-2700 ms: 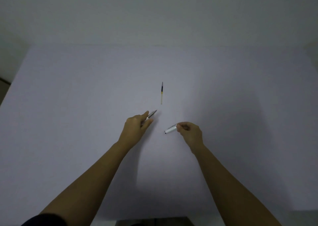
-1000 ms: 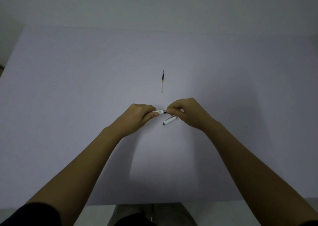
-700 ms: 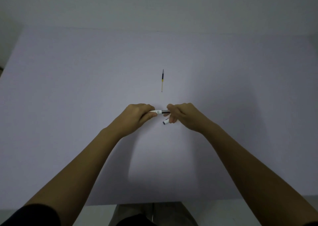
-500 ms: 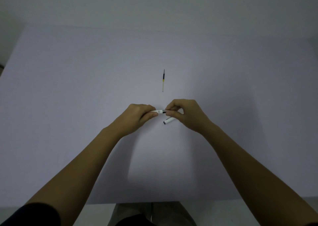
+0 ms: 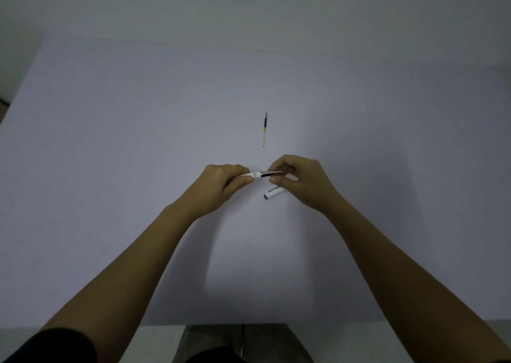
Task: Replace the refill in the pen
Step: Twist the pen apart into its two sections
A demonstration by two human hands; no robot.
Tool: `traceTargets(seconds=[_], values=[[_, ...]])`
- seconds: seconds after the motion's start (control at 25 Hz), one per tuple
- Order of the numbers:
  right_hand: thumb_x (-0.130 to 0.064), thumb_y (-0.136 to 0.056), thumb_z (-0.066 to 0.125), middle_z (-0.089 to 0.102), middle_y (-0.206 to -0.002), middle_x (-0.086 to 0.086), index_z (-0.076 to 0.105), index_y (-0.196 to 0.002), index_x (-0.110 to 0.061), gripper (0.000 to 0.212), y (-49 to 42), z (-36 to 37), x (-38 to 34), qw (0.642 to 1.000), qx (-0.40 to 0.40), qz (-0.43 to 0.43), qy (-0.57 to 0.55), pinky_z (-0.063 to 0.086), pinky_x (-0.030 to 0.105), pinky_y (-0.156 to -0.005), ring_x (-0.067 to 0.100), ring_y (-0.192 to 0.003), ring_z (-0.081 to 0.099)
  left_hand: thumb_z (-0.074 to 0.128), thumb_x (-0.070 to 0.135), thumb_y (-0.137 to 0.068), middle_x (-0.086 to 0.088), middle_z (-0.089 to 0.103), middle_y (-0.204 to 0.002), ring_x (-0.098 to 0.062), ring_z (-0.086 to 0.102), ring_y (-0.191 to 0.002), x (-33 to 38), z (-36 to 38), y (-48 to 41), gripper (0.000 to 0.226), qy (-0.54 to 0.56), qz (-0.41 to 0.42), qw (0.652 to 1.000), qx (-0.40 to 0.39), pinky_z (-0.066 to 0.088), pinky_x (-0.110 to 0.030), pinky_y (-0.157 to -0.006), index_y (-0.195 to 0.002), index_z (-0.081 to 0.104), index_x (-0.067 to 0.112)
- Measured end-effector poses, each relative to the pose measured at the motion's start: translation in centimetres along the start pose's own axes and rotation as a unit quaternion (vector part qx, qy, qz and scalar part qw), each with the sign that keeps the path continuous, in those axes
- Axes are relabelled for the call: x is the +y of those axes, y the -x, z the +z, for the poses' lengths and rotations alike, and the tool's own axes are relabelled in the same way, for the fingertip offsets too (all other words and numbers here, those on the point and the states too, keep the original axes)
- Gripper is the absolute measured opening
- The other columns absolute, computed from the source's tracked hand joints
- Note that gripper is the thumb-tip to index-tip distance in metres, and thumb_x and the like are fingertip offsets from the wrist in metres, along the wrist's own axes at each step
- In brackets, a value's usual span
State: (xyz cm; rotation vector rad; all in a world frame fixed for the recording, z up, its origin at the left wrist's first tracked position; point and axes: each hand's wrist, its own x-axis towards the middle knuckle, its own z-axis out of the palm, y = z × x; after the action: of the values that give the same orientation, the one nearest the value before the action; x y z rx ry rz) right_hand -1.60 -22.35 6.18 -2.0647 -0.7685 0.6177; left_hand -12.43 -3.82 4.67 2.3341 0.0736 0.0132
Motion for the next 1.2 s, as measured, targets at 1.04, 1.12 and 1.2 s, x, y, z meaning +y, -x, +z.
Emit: traceTargets(seconds=[1.04, 1.12, 1.2], values=[[-0.025, -0.081, 0.068, 0.069, -0.07, -0.001, 0.069, -0.077, -0.02, 0.006, -0.1, -0.7, -0.2, 0.999, 0.044, 0.018, 0.003, 0.046, 0.008, -0.062, -0.003, -0.061, 0.061, 0.052, 0.025, -0.093, 0.014, 0.051, -0.061, 0.0, 0.05, -0.059, 0.6, 1.5, 0.2, 0.018, 0.042, -0.014, 0.998, 0.053, 0.035, -0.008, -0.056, -0.095, 0.066, 0.013], [-0.014, -0.078, 0.071, 0.069, -0.084, 0.001, 0.068, -0.084, -0.022, 0.011, 0.0, -0.8, -0.4, 0.998, 0.041, -0.005, -0.05, 0.049, 0.008, -0.07, 0.001, -0.076, 0.064, 0.052, 0.026, -0.094, 0.01, 0.053, -0.062, -0.002, 0.049, -0.058, 0.6, 1.7, 0.3, 0.018, 0.054, -0.025, 0.997, 0.058, 0.035, -0.01, -0.055, -0.095, 0.066, 0.015], [-0.02, -0.076, 0.073, 0.067, -0.091, -0.004, 0.063, -0.096, -0.027, 0.023, 0.1, -0.7, -0.4, 0.995, 0.028, 0.027, -0.091, 0.055, 0.016, -0.075, 0.008, -0.085, 0.066, 0.052, 0.026, -0.094, 0.004, 0.055, -0.062, -0.005, 0.047, -0.057, 0.7, 2.0, 0.5, 0.018, 0.066, -0.034, 0.995, 0.065, 0.035, -0.012, -0.055, -0.093, 0.066, 0.016]])
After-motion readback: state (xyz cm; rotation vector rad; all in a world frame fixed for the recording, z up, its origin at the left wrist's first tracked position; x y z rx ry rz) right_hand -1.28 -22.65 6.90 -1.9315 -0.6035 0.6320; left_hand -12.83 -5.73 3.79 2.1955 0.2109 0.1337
